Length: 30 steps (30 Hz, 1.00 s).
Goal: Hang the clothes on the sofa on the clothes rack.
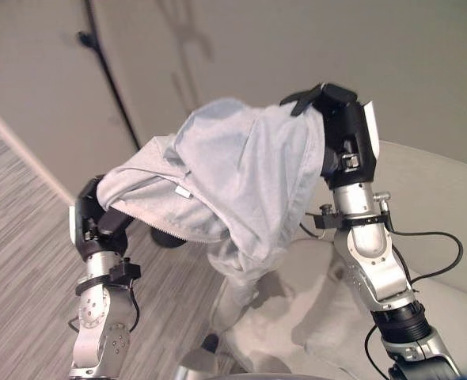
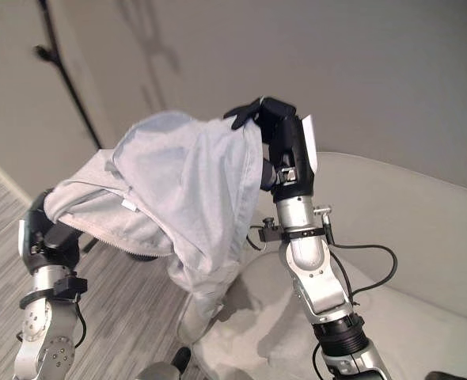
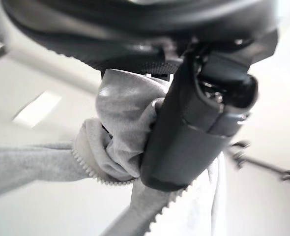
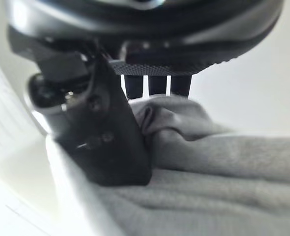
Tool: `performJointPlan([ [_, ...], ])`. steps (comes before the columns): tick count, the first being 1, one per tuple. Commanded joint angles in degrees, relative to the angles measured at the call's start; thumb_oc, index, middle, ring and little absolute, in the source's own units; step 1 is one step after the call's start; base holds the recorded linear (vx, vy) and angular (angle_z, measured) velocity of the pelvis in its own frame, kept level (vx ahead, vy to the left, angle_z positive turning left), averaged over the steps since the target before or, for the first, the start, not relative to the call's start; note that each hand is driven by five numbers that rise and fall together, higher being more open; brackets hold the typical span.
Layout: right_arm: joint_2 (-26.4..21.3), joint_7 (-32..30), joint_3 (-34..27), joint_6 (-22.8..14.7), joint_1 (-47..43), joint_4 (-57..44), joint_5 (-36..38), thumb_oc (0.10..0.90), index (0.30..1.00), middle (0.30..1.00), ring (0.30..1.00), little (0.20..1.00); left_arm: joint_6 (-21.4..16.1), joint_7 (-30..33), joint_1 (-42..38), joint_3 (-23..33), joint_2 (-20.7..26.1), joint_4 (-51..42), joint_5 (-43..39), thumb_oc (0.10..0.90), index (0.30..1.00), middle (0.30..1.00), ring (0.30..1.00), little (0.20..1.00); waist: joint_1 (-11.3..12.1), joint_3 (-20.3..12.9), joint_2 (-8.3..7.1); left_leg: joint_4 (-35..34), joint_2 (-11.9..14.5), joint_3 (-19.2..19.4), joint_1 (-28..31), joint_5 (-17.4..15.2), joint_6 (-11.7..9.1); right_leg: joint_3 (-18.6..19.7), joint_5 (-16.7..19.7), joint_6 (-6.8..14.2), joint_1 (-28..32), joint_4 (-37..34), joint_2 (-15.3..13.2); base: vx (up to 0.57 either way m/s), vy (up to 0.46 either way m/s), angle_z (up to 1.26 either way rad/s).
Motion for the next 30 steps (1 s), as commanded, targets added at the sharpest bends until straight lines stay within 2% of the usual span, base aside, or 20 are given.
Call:
performJointPlan([
  [1, -0.46, -2.58, -7.34, -7.38, -10.06, -5.24, 0.25, 0.400, 0.300, 0.300, 0.300, 0.300, -6.58, 1.03, -4.86, 3.03, 3.86, -5.48, 2.38, 0.400, 0.300, 0.300, 0.300, 0.300, 1.83, -1.34, -2.93, -4.17, -5.45, 4.15, -4.20, 3.53, -0.49, 1.85, -2.22, 0.02, -2.56, 0.34, -1.35, -0.23, 0.107, 0.79],
  [3, -0.95, -2.77, -7.30, -7.20, -10.11, -4.66, -0.37, 0.400, 0.300, 0.300, 0.300, 0.300, -6.46, 0.62, -5.04, 2.90, 3.82, -6.66, 3.13, 0.400, 0.300, 0.300, 0.300, 0.300, 1.76, -1.72, -2.89, -4.17, -4.49, 5.75, -4.21, 3.00, 0.17, 1.12, -0.93, 0.55, -4.23, 0.34, -2.33, -0.20, 0.104, 0.28],
  [5, -2.39, -0.68, -7.33, -7.32, -6.71, -5.61, -1.12, 0.400, 0.300, 0.300, 0.300, 0.300, -6.46, -2.47, -4.53, -0.23, 4.28, -8.49, 5.58, 0.400, 0.300, 0.300, 0.300, 0.300, -1.61, -2.22, -3.14, -2.10, 4.81, 15.23, 3.21, -1.72, 0.59, -1.14, 0.84, 1.14, -4.78, 0.34, -5.81, -0.23, 0.207, 0.90],
  [7, -2.41, -0.65, -7.33, -7.32, -6.59, -5.67, -1.11, 0.400, 0.300, 0.300, 0.300, 0.300, -6.52, -2.50, -4.45, -0.27, 4.25, -8.45, 5.57, 0.400, 0.300, 0.300, 0.300, 0.300, -1.52, -2.03, -2.92, -2.11, 5.01, 15.27, 3.62, -1.88, 0.49, -1.11, 0.76, 1.11, -4.42, 0.34, -5.62, -0.12, 0.207, 0.66],
  [8, -2.83, 0.72, -6.49, -6.68, -3.71, -5.02, -0.17, 0.400, 0.300, 0.300, 0.300, 0.300, -6.07, -3.33, -4.74, -3.03, 4.47, -7.54, 3.75, 0.400, 0.300, 0.300, 0.300, 0.300, -5.01, -2.55, -2.47, 0.56, 13.98, 19.44, 9.25, 1.41, -1.98, -2.64, 2.43, 1.93, -4.77, 0.34, -8.58, -0.17, 0.397, 0.13],
  [10, -2.93, 1.29, -6.63, -6.52, -3.20, -4.98, 0.17, 0.400, 0.300, 0.300, 0.300, 0.300, -5.71, -3.74, -4.59, -3.53, 4.49, -7.56, 3.71, 0.400, 0.300, 0.300, 0.300, 0.300, -5.76, -2.99, -2.23, 0.62, 15.96, 19.77, 10.00, 3.65, -2.86, -3.19, 3.13, 2.25, -4.90, 0.34, -9.45, -0.17, 0.406, 0.42],
  [11, -3.12, 1.88, -6.66, -6.30, -1.42, -4.21, 0.62, 0.400, 0.300, 0.300, 0.300, 0.300, -5.21, -4.32, -4.44, -4.53, 4.83, -7.08, 3.76, 0.400, 0.300, 0.300, 0.300, 0.300, -7.19, -4.20, -1.92, 1.44, 20.85, 21.09, 11.12, 9.21, -5.40, -3.72, 4.06, 3.93, -5.00, 0.55, -12.21, -0.22, 0.462, 0.63],
  [12, -3.08, 2.22, -6.68, -6.26, -0.26, -4.08, 1.14, 0.400, 0.300, 0.300, 0.300, 0.300, -4.96, -4.62, -4.06, -5.10, 4.86, -6.81, 3.73, 0.400, 0.300, 0.300, 0.300, 0.300, -7.57, -4.59, -1.69, 1.28, 22.20, 21.72, 11.11, 12.13, -6.44, -4.95, 5.64, 4.33, -5.35, 0.61, -13.37, -0.15, 0.625, 0.57],
  [14, -2.91, 2.73, -6.68, -6.19, 1.50, -3.94, 1.73, 0.400, 0.300, 0.300, 0.300, 0.300, -4.76, -4.90, -3.41, -5.78, 4.76, -6.66, 3.86, 0.400, 0.300, 0.300, 0.300, 0.300, -8.08, -5.51, -1.26, -0.19, 23.69, 21.85, 11.76, 14.72, -7.96, -5.67, 6.46, 5.40, -5.34, 0.69, -14.41, -0.10, 0.431, 0.19],
  [15, -2.97, 3.02, -7.25, -5.89, 4.10, -2.89, 1.96, 0.400, 0.300, 0.300, 0.300, 0.300, -4.64, -5.32, -3.25, -6.34, 5.07, -6.06, 5.03, 0.400, 0.300, 0.300, 0.300, 0.300, -8.74, -6.28, -0.79, -1.48, 25.27, 21.43, 12.31, 15.25, -9.48, -4.94, 7.70, 7.88, -5.57, 0.87, -17.03, -0.20, 0.541, 0.15],
  [17, -2.90, 3.21, -7.34, -5.77, 5.40, -2.88, 2.41, 0.400, 0.300, 0.300, 0.300, 0.300, -4.59, -5.44, -2.80, -7.16, 5.18, -5.93, 5.64, 0.400, 0.300, 0.300, 0.300, 0.300, -8.79, -6.57, -0.84, -2.52, 24.40, 20.72, 12.10, 14.88, -9.48, -5.30, 9.60, 8.54, -6.17, 0.92, -18.56, -0.18, 0.525, 0.12],
  [18, -2.01, 2.62, -8.24, -5.35, 7.09, -2.04, 2.33, 0.400, 0.300, 0.300, 0.300, 0.300, -4.30, -6.02, -2.32, -8.15, 4.96, -5.85, 6.44, 0.400, 0.300, 0.300, 0.300, 0.300, -8.89, -7.09, -0.14, -3.02, 23.90, 19.34, 11.72, 10.16, -9.48, -4.26, 12.22, 10.07, -6.76, 0.85, -20.59, -0.11, 0.361, -0.02],
  [19, -2.01, 2.63, -8.26, -5.34, 7.11, -2.06, 2.33, 0.400, 0.300, 0.300, 0.300, 0.300, -4.30, -6.01, -2.32, -8.17, 4.96, -5.85, 6.44, 0.400, 0.300, 0.300, 0.300, 0.300, -8.87, -7.13, -0.16, -2.95, 23.89, 19.34, 11.66, 10.12, -9.48, -4.24, 12.23, 10.07, -6.81, 0.85, -20.61, -0.29, 0.737, 0.13],
  [20, -2.18, 3.87, -10.46, -4.78, 11.94, -2.21, 2.23, 0.400, 0.300, 0.300, 0.300, 0.300, -3.72, -7.77, -1.76, -9.77, 4.95, -4.98, 6.90, 0.400, 0.300, 0.300, 0.300, 0.300, -9.74, -7.07, -0.32, -1.32, 22.92, 21.43, 11.44, -2.24, -8.96, -3.87, 15.66, 10.31, -6.90, 0.37, -24.02, -0.25, 0.561, 0.45],
  [22, -1.11, 3.60, -12.58, -3.23, 15.03, -2.68, -0.64, 0.400, 0.300, 0.300, 0.300, 0.300, -3.22, -8.33, -2.48, -11.43, 5.16, -5.18, 6.21, 0.400, 0.300, 0.300, 0.300, 0.300, -9.37, -5.31, -1.74, 4.12, 18.23, 20.62, 9.75, -11.08, -6.54, -3.21, 20.21, 10.31, -6.92, 0.35, -27.77, -0.34, 0.621, 0.75],
  [24, 0.18, 3.55, -13.82, -2.80, 16.59, -2.38, -1.00, 0.400, 0.300, 0.300, 0.300, 0.300, -2.91, -8.24, -3.35, -11.83, 5.84, -4.45, 6.97, 0.400, 0.300, 0.300, 0.300, 0.300, -9.01, -4.21, -2.79, 6.00, 15.81, 19.67, 8.26, -13.11, -5.21, -3.91, 21.48, 10.31, -6.41, 0.34, -29.96, -0.24, 0.383, 0.77],
  [25, 1.96, 3.80, -14.44, -3.04, 16.48, -2.03, 0.40, 0.400, 0.300, 0.300, 0.300, 0.300, -3.15, -7.31, -4.35, -11.71, 7.35, -4.52, 9.91, 0.400, 0.300, 0.300, 0.300, 0.300, -10.05, -2.07, -3.90, 7.81, 11.44, 16.73, 5.72, -14.27, -2.93, 0.86, 23.39, 10.31, -6.67, 0.34, -30.28, -0.13, 0.228, 0.54],
  [26, 1.99, 3.80, -14.44, -3.05, 16.44, -2.01, 0.40, 0.400, 0.300, 0.300, 0.300, 0.300, -3.15, -7.30, -4.39, -11.70, 7.37, -4.51, 9.92, 0.400, 0.300, 0.300, 0.300, 0.300, -10.12, -2.11, -4.09, 7.89, 11.22, 16.68, 5.55, -14.23, -2.86, 0.86, 23.45, 10.31, -6.78, 0.34, -30.50, -0.18, 0.393, 0.60],
  [28, 2.08, 2.82, -14.34, -3.16, 16.07, -1.20, -0.40, 0.400, 0.300, 0.300, 0.300, 0.300, -3.65, -6.30, -5.35, -11.28, 7.84, -3.44, 10.53, 0.400, 0.300, 0.300, 0.300, 0.300, -10.73, -1.62, -4.35, 8.45, 9.36, 16.23, 4.38, -14.03, -1.50, 4.31, 21.65, 10.31, -6.80, 0.34, -29.04, -0.10, 0.368, 0.72],
  [30, 1.05, 1.56, -16.45, -4.20, 15.97, -2.56, -3.16, 0.400, 0.300, 0.300, 0.300, 0.300, -3.78, -5.18, -5.36, -10.62, 7.96, -2.20, 13.23, 0.400, 0.300, 0.300, 0.300, 0.300, -11.57, -2.73, -3.51, 5.39, 2.86, 15.50, 4.41, -10.90, 3.60, 10.50, 4.88, 5.03, -4.34, 8.73, -15.98, -0.15, 0.715, 0.57],
])
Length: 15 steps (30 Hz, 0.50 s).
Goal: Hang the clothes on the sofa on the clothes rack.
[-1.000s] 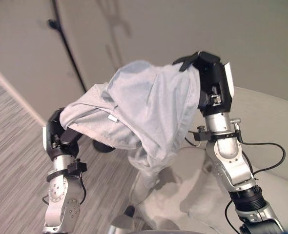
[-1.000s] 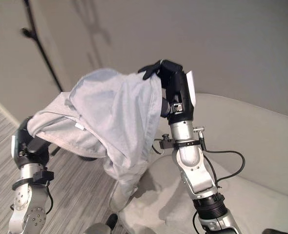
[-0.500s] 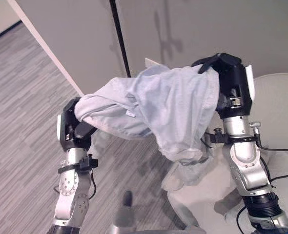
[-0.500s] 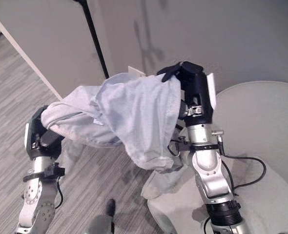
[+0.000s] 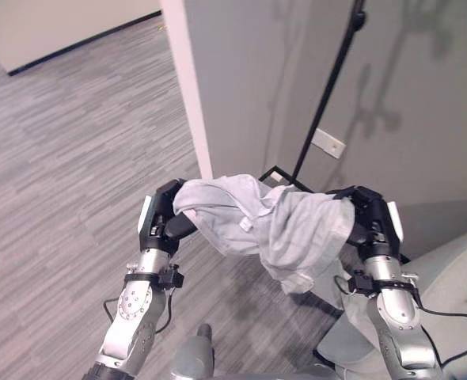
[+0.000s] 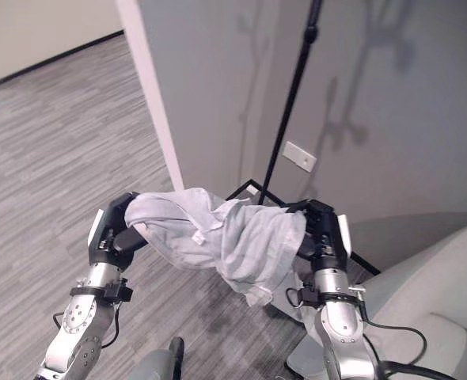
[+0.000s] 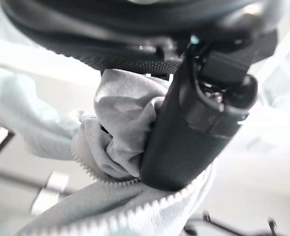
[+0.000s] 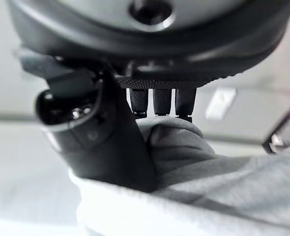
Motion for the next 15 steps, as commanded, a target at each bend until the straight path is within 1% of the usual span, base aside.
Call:
performJointPlan([
  [1, -2.74, -3.39, -6.71, -7.24, -7.50, -6.90, -2.51, 0.400, 0.300, 0.300, 0.300, 0.300, -6.92, 0.18, -0.76, 3.43, 1.36, -7.63, 4.52, 0.400, 0.300, 0.300, 0.300, 0.300, -1.53, -6.20, 1.69, -10.17, 2.86, -0.88, 8.43, -2.09, 2.85, 8.42, -5.00, 1.01, -3.24, 1.71, 9.51, -0.07, 0.321, 1.01],
  [2, -2.74, -3.39, -6.71, -7.24, -7.50, -6.90, -2.51, 0.400, 0.300, 0.300, 0.300, 0.300, -6.92, 0.18, -0.76, 3.43, 1.36, -7.63, 4.52, 0.400, 0.300, 0.300, 0.300, 0.300, -1.53, -6.22, 1.67, -10.20, 2.85, -0.88, 8.42, -2.06, 2.85, 8.43, -5.01, 1.01, -3.29, 1.75, 9.49, -0.05, 0.293, 0.98],
  [3, -2.94, -3.84, -7.08, -7.21, -7.11, -7.83, -4.14, 0.400, 0.300, 0.300, 0.300, 0.300, -6.21, 1.14, -0.16, 4.28, 1.46, -6.62, 7.39, 0.400, 0.300, 0.300, 0.300, 0.300, -1.57, -6.98, 2.01, -12.94, 1.12, 0.18, 9.72, -0.39, 4.34, 7.16, -10.61, -1.46, -2.61, 5.10, 15.39, -0.03, 0.454, 0.60],
  [4, -3.31, -3.71, -7.17, -7.22, -6.34, -8.74, -5.83, 0.400, 0.300, 0.300, 0.300, 0.300, -6.06, 1.87, -0.27, 5.41, 1.73, -6.03, 10.71, 0.400, 0.300, 0.300, 0.300, 0.300, -1.80, -7.55, 2.08, -15.72, 0.35, 1.30, 12.03, 0.22, 4.92, 7.04, -14.38, -3.24, -2.84, 7.61, 19.64, 0.00, 0.511, -0.20],
  [5, -3.68, -4.11, -7.86, -7.18, -6.06, -9.37, -7.08, 0.400, 0.300, 0.300, 0.300, 0.300, -6.15, 2.33, -0.44, 6.34, 1.93, -6.47, 12.36, 0.400, 0.300, 0.300, 0.300, 0.300, -2.17, -7.86, 1.87, -16.87, -0.18, 2.02, 12.97, 0.39, 5.17, 7.56, -15.09, -3.66, -3.11, 7.70, 21.38, 0.03, 0.221, -0.57],
  [6, -3.63, -4.15, -7.88, -7.08, -6.02, -9.52, -7.17, 0.400, 0.300, 0.300, 0.300, 0.300, -6.09, 2.40, -0.43, 6.34, 1.90, -6.56, 12.47, 0.400, 0.300, 0.300, 0.300, 0.300, -2.03, -7.89, 1.85, -17.12, -0.20, 2.20, 12.87, 0.88, 5.21, 7.67, -14.63, -3.75, -3.28, 7.44, 21.39, 0.10, 0.155, -0.65],
  [7, -4.54, -6.29, -10.36, -7.67, -5.82, -10.82, -11.58, 0.400, 0.300, 0.300, 0.300, 0.300, -6.68, 3.82, -1.25, 8.37, 2.66, -6.79, 16.90, 0.400, 0.300, 0.300, 0.300, 0.300, -3.58, -8.48, 1.45, -18.30, -1.36, 2.79, 14.56, 0.12, 5.65, 8.71, -14.70, -3.83, -4.54, 6.35, 24.84, 0.10, 0.128, -0.51],
  [8, -4.49, -7.51, -11.00, -7.77, -5.93, -11.40, -13.07, 0.400, 0.300, 0.300, 0.300, 0.300, -6.97, 4.86, -1.95, 8.87, 2.93, -6.70, 18.99, 0.400, 0.300, 0.300, 0.300, 0.300, -3.95, -8.57, 1.37, -18.84, -1.77, 3.09, 15.10, 0.32, 5.82, 9.45, -13.70, -3.83, -5.39, 5.39, 26.00, 0.12, 0.125, -0.46],
  [9, -4.40, -7.66, -10.94, -7.73, -5.98, -11.48, -13.28, 0.400, 0.300, 0.300, 0.300, 0.300, -7.01, 5.08, -2.09, 8.82, 2.91, -6.60, 19.28, 0.400, 0.300, 0.300, 0.300, 0.300, -3.84, -8.56, 1.40, -19.02, -1.68, 3.22, 15.18, 0.33, 5.83, 9.58, -13.57, -3.82, -5.36, 5.19, 26.14, 0.16, 0.102, -0.48],
  [10, -4.54, -9.94, -12.34, -8.22, -6.86, -13.79, -16.69, 0.400, 0.300, 0.300, 0.300, 0.300, -7.49, 8.49, -4.12, 10.53, 4.23, -6.34, 25.02, 0.400, 0.300, 0.300, 0.300, 0.300, -5.34, -8.41, 1.59, -19.54, -2.59, 3.50, 17.52, -0.91, 6.17, 9.51, -11.43, -3.47, -8.05, 3.89, 28.07, 0.21, 0.105, -0.39],
  [11, -4.76, -10.47, -12.81, -8.18, -7.32, -15.59, -19.04, 0.400, 0.300, 0.300, 0.300, 0.300, -7.59, 10.55, -5.30, 11.38, 4.82, -6.43, 27.42, 0.400, 0.300, 0.300, 0.300, 0.300, -5.99, -8.26, 1.71, -19.51, -2.74, 3.77, 18.45, -1.46, 6.35, 8.69, -10.48, -3.27, -9.25, 3.78, 28.12, 0.21, 0.108, -0.37],
  [12, -4.57, -10.53, -12.74, -7.97, -7.36, -15.96, -19.39, 0.400, 0.300, 0.300, 0.300, 0.300, -7.56, 10.95, -5.51, 11.35, 4.78, -6.35, 27.84, 0.400, 0.300, 0.300, 0.300, 0.300, -6.07, -8.09, 1.77, -19.49, -2.67, 3.77, 18.46, -1.56, 6.40, 8.66, -10.47, -3.22, -9.27, 3.86, 28.17, 0.26, 0.060, -0.15],
  [13, -4.65, -11.06, -13.18, -8.02, -7.47, -18.77, -22.76, 0.400, 0.300, 0.300, 0.300, 0.300, -7.70, 12.60, -7.24, 12.62, 4.86, -7.17, 30.50, 0.400, 0.300, 0.300, 0.300, 0.300, -6.88, -8.53, 1.86, -18.83, -2.45, 4.31, 20.07, -3.98, 6.57, 8.12, -11.47, -3.35, -7.95, 3.63, 28.08, 0.16, 0.026, -0.16],
  [14, -4.57, -11.04, -13.20, -7.94, -7.40, -18.97, -22.86, 0.400, 0.300, 0.300, 0.300, 0.300, -7.67, 12.63, -7.24, 12.62, 4.82, -7.22, 30.60, 0.400, 0.300, 0.300, 0.300, 0.300, -6.88, -8.36, 1.73, -18.59, -2.58, 4.37, 19.94, -3.83, 6.58, 8.07, -11.16, -3.47, -7.89, 3.48, 27.96, 0.34, 0.009, -0.20],
  [15, -4.60, -11.43, -13.31, -7.96, -7.20, -19.94, -24.35, 0.400, 0.300, 0.300, 0.300, 0.300, -7.84, 14.59, -7.82, 14.22, 4.46, -7.79, 33.16, 0.400, 0.300, 0.300, 0.300, 0.300, -7.18, -9.32, 1.15, -14.14, -1.99, 5.59, 20.31, -6.65, 5.84, 9.65, -12.11, -4.66, -5.62, 2.13, 28.55, 0.23, -0.016, -0.57],
])
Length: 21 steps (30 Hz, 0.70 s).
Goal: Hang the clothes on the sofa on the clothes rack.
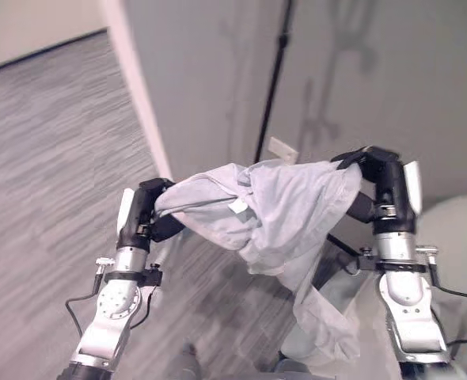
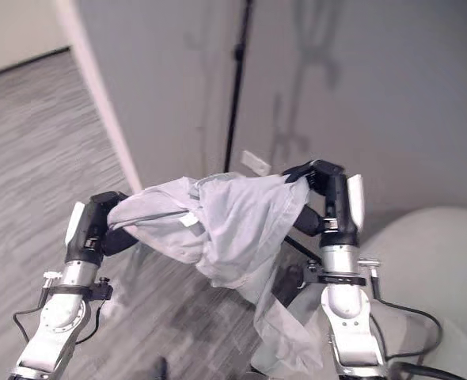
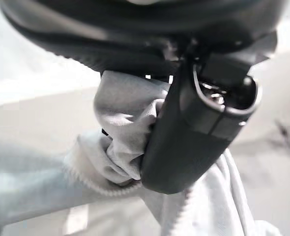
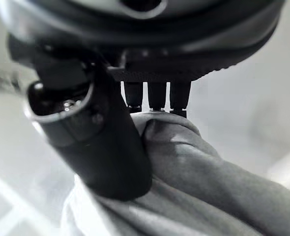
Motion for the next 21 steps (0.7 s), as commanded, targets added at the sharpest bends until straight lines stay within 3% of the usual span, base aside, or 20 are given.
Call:
performJointPlan([
  [1, -2.15, -5.66, -6.06, -6.69, -5.69, -8.17, -4.60, 0.400, 0.300, 0.300, 0.300, 0.300, -8.03, 9.33, -7.77, 9.98, 0.92, -6.23, 5.05, 0.400, 0.300, 0.300, 0.300, 0.300, 0.92, -5.50, -0.12, 4.11, -5.01, -0.86, 4.95, -8.70, 3.59, -1.29, 7.01, -8.43, 0.16, -14.09, 12.99, 0.33, -0.019, -0.60],
  [2, -2.30, -5.60, -5.93, -6.63, -6.03, -8.18, -4.34, 0.400, 0.300, 0.300, 0.300, 0.300, -8.40, 9.90, -7.79, 10.41, 0.50, -6.85, 4.52, 0.400, 0.300, 0.300, 0.300, 0.300, 1.05, -5.45, -0.13, 9.65, -4.16, 0.36, 3.89, -8.12, 2.76, -0.46, 6.76, -8.75, 1.87, -15.31, 13.40, 0.19, -0.033, -0.65],
  [5, -3.49, -5.86, -4.81, -5.94, -7.34, -6.29, -2.51, 0.400, 0.300, 0.300, 0.300, 0.300, -8.33, 11.86, -9.63, 10.93, 0.21, -6.38, 3.20, 0.400, 0.300, 0.300, 0.300, 0.300, 2.61, -3.24, -2.40, 31.58, -2.72, 1.36, -7.24, 0.90, -0.41, 0.78, 7.82, -10.96, 5.04, -18.08, 12.41, 0.09, -0.047, -0.32],
  [7, -3.93, -5.68, -4.44, -5.81, -7.42, -5.68, -1.87, 0.400, 0.300, 0.300, 0.300, 0.300, -8.65, 11.91, -9.15, 11.22, -0.15, -6.94, 2.68, 0.400, 0.300, 0.300, 0.300, 0.300, 3.33, -2.57, -3.52, 37.52, -2.12, 1.45, -12.70, 1.47, 0.07, 1.70, 7.79, -11.46, 6.89, -19.30, 11.53, 0.10, 0.028, -0.20],
  [9, -4.22, -5.56, -4.33, -5.93, -7.38, -5.28, -1.62, 0.400, 0.300, 0.300, 0.300, 0.300, -8.82, 11.87, -8.52, 11.59, -0.26, -7.62, 2.53, 0.400, 0.300, 0.300, 0.300, 0.300, 3.90, -2.69, -3.73, 38.00, -0.89, 1.88, -14.94, 0.66, 0.46, 2.32, 7.80, -11.18, 7.54, -20.02, 11.22, 0.12, 0.136, -0.25],
  [10, -4.77, -5.02, -4.35, -6.09, -7.37, -5.04, -1.11, 0.400, 0.300, 0.300, 0.300, 0.300, -9.21, 11.99, -7.14, 12.17, -0.46, -8.19, 2.48, 0.400, 0.300, 0.300, 0.300, 0.300, 4.51, -2.83, -3.75, 32.44, 2.01, 0.87, -16.59, -0.55, 0.86, 3.12, 7.05, -10.13, 8.68, -20.36, 10.15, 0.15, 0.151, -0.25],
  [11, -4.91, -4.93, -4.25, -6.14, -7.28, -4.95, -0.97, 0.400, 0.300, 0.300, 0.300, 0.300, -9.19, 11.93, -6.75, 12.27, -0.61, -8.43, 2.44, 0.400, 0.300, 0.300, 0.300, 0.300, 4.75, -3.08, -3.84, 31.45, 1.89, 1.34, -15.87, -0.50, 0.87, 3.48, 7.01, -10.02, 8.72, -20.40, 9.96, 0.28, 0.343, -0.28],
  [12, -5.08, -4.46, -4.05, -6.35, -7.47, -4.32, 0.16, 0.400, 0.300, 0.300, 0.300, 0.300, -9.16, 11.91, -5.40, 12.17, -0.73, -8.66, 1.81, 0.400, 0.300, 0.300, 0.300, 0.300, 5.33, -3.37, -3.22, 22.60, 4.39, -1.31, -15.37, -1.96, 0.68, 4.23, 5.85, -8.95, 9.27, -20.10, 9.11, 0.25, 0.328, -0.45],
  [15, -5.42, -3.77, -3.54, -6.90, -7.51, -3.03, 3.12, 0.400, 0.300, 0.300, 0.300, 0.300, -8.44, 11.79, -4.09, 11.76, -0.95, -8.41, 1.56, 0.400, 0.300, 0.300, 0.300, 0.300, 7.20, -3.80, -1.70, 4.71, 6.22, -7.94, -14.12, 6.17, -2.65, 6.25, 3.72, -7.88, 11.17, -19.65, 8.35, 0.29, 0.322, -0.52],
  [17, -5.53, -4.39, -2.97, -6.62, -8.44, -1.56, 4.36, 0.400, 0.300, 0.300, 0.300, 0.300, -8.28, 12.42, -4.72, 11.45, -0.69, -7.38, 1.75, 0.400, 0.300, 0.300, 0.300, 0.300, 8.09, -3.12, -0.79, -1.06, 7.00, -12.06, -15.96, 8.83, -4.55, 7.54, 2.39, -7.30, 13.02, -19.40, 7.52, 0.25, 0.330, -0.47],
  [21, -5.24, -3.70, -2.02, -6.47, -8.96, -0.63, 5.91, 0.400, 0.300, 0.300, 0.300, 0.300, -8.04, 12.48, -5.26, 11.45, -0.49, -7.42, 2.65, 0.400, 0.300, 0.300, 0.300, 0.300, 8.86, -3.59, 0.77, -1.75, 7.59, -13.94, -15.98, 9.58, -5.70, 9.65, 1.68, -6.03, 14.57, -19.22, 6.10, 0.12, 0.299, -0.40],
])
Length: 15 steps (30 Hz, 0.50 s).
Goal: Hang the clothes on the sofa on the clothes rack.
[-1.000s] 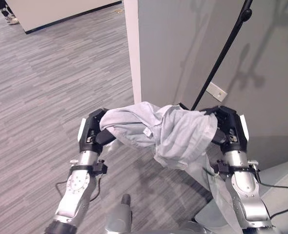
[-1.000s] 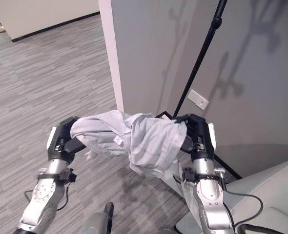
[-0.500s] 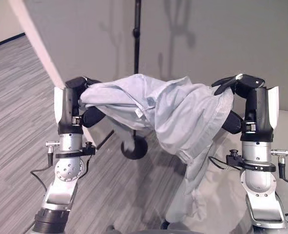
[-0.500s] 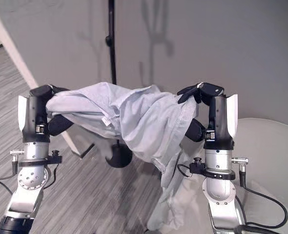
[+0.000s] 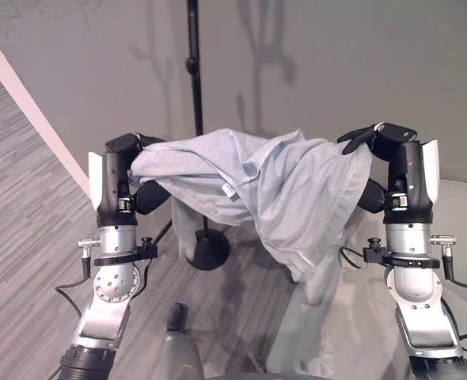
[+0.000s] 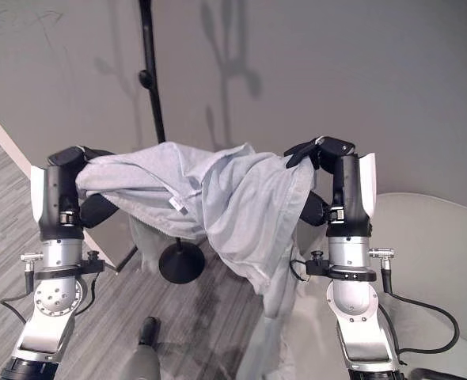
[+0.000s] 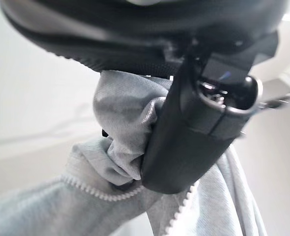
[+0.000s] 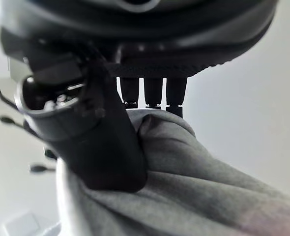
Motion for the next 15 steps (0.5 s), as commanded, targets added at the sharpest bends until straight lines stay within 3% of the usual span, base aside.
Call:
performJointPlan([
  [1, -1.31, -2.85, -5.01, -2.99, -5.51, -2.31, 3.73, 0.400, 0.300, 0.300, 0.300, 0.300, -3.59, 5.11, -1.79, 7.61, 2.09, -7.94, -0.66, 0.400, 0.300, 0.300, 0.300, 0.300, 3.47, -3.50, -0.44, -6.46, 2.13, 0.31, 3.16, 6.50, -3.37, 0.75, 2.52, -0.84, -0.96, 0.13, -0.80, 0.00, -0.001, -0.55],
  [3, -1.31, -2.85, -5.01, -2.99, -5.51, -2.31, 3.73, 0.400, 0.300, 0.300, 0.300, 0.300, -3.59, 5.11, -1.79, 7.61, 2.09, -7.94, -0.66, 0.400, 0.300, 0.300, 0.300, 0.300, 3.49, -3.49, -0.44, -6.47, 2.14, 0.33, 3.18, 6.50, -3.37, 0.77, 2.52, -0.84, -0.96, 0.13, -0.81, 0.00, 0.000, -0.31],
  [4, -1.31, -2.85, -5.01, -2.99, -5.51, -2.31, 3.73, 0.400, 0.300, 0.300, 0.300, 0.300, -3.59, 5.11, -1.79, 7.61, 2.09, -7.94, -0.66, 0.400, 0.300, 0.300, 0.300, 0.300, 3.49, -3.49, -0.44, -6.47, 2.14, 0.33, 3.18, 6.50, -3.37, 0.77, 2.52, -0.84, -0.96, 0.13, -0.81, 0.16, 0.694, 0.02],
  [5, 0.10, -1.14, -5.80, -2.34, -1.88, -2.47, 2.53, 0.400, 0.300, 0.300, 0.300, 0.300, -4.03, 3.84, -1.15, 6.00, 2.63, -8.00, -0.37, 0.400, 0.300, 0.300, 0.300, 0.300, 2.99, -4.17, -0.31, -0.91, -1.04, 0.72, 3.56, 4.77, -2.22, 0.83, 5.31, 1.89, -1.46, 1.51, -6.03, 0.31, 1.113, 0.17],
  [6, 1.75, -2.50, -7.73, -0.78, 0.26, -1.75, 0.35, 0.400, 0.300, 0.300, 0.300, 0.300, -3.60, 4.14, -1.69, 5.34, 4.52, -7.45, 0.00, 0.400, 0.300, 0.300, 0.300, 0.300, 2.60, -5.92, -2.14, -0.46, -4.81, 2.42, 4.74, 2.17, 0.41, 0.88, 11.29, 2.94, -3.79, 4.46, -10.04, 0.32, 1.127, 0.53],
  [7, 1.94, -2.58, -7.74, -0.72, 0.34, -1.81, 0.24, 0.400, 0.300, 0.300, 0.300, 0.300, -3.61, 4.28, -1.75, 5.19, 4.68, -7.35, 0.10, 0.400, 0.300, 0.300, 0.300, 0.300, 2.85, -6.24, -2.63, -0.53, -5.21, 2.80, 4.53, 2.21, 0.67, 1.18, 11.28, 3.18, -4.25, 4.53, -10.53, 0.24, 0.701, 0.71],
  [8, 2.64, -5.10, -8.60, 0.57, -0.25, -0.74, -2.25, 0.400, 0.300, 0.300, 0.300, 0.300, -3.01, 5.61, -1.86, 6.16, 6.38, -7.19, 1.93, 0.400, 0.300, 0.300, 0.300, 0.300, 2.51, -6.68, -1.98, -1.79, -6.27, 4.52, 6.87, 0.80, 2.35, -1.33, 14.07, 2.30, -5.96, 8.79, -12.65, 0.12, 0.407, 0.40],
  [10, 3.32, -9.98, -10.19, 2.32, -1.26, -0.41, -7.48, 0.400, 0.300, 0.300, 0.300, 0.300, -2.22, 7.71, -2.24, 7.61, 7.94, -7.40, 5.11, 0.400, 0.300, 0.300, 0.300, 0.300, 2.55, -6.54, -1.05, -3.71, -6.67, 6.98, 10.46, -0.33, 3.88, -6.05, 13.92, 1.16, -7.13, 13.65, -14.50, 0.12, 0.414, -0.34],
  [13, 4.22, -13.70, -12.24, 4.05, -0.82, -1.63, -13.28, 0.400, 0.300, 0.300, 0.300, 0.300, -1.87, 9.78, -2.34, 8.54, 8.14, -7.71, 8.58, 0.400, 0.300, 0.300, 0.300, 0.300, 1.33, -6.12, -0.13, -5.58, -7.80, 7.67, 13.48, -0.17, 5.19, -8.12, 12.91, 0.07, -8.63, 17.01, -12.22, 0.09, 0.335, -0.80],
  [14, 5.07, -17.12, -15.81, 5.37, 0.33, -2.97, -15.28, 0.400, 0.300, 0.300, 0.300, 0.300, -1.90, 9.76, -1.96, 9.23, 8.12, -8.95, 10.95, 0.400, 0.300, 0.300, 0.300, 0.300, -0.53, -6.09, 0.37, -7.38, -9.10, 7.71, 15.89, -0.72, 5.87, -6.89, 7.57, -0.72, -10.49, 16.16, -6.15, 0.08, 0.213, -0.09],
  [15, 5.06, -18.04, -17.13, 5.93, 0.44, -3.84, -16.54, 0.400, 0.300, 0.300, 0.300, 0.300, -2.00, 9.09, -1.51, 9.40, 7.92, -10.10, 11.34, 0.400, 0.300, 0.300, 0.300, 0.300, -0.68, -6.10, 0.58, -7.59, -9.23, 8.12, 16.01, -0.49, 5.93, -7.05, 6.82, -0.91, -10.78, 14.81, -4.53, 0.09, 0.248, 0.12],
])
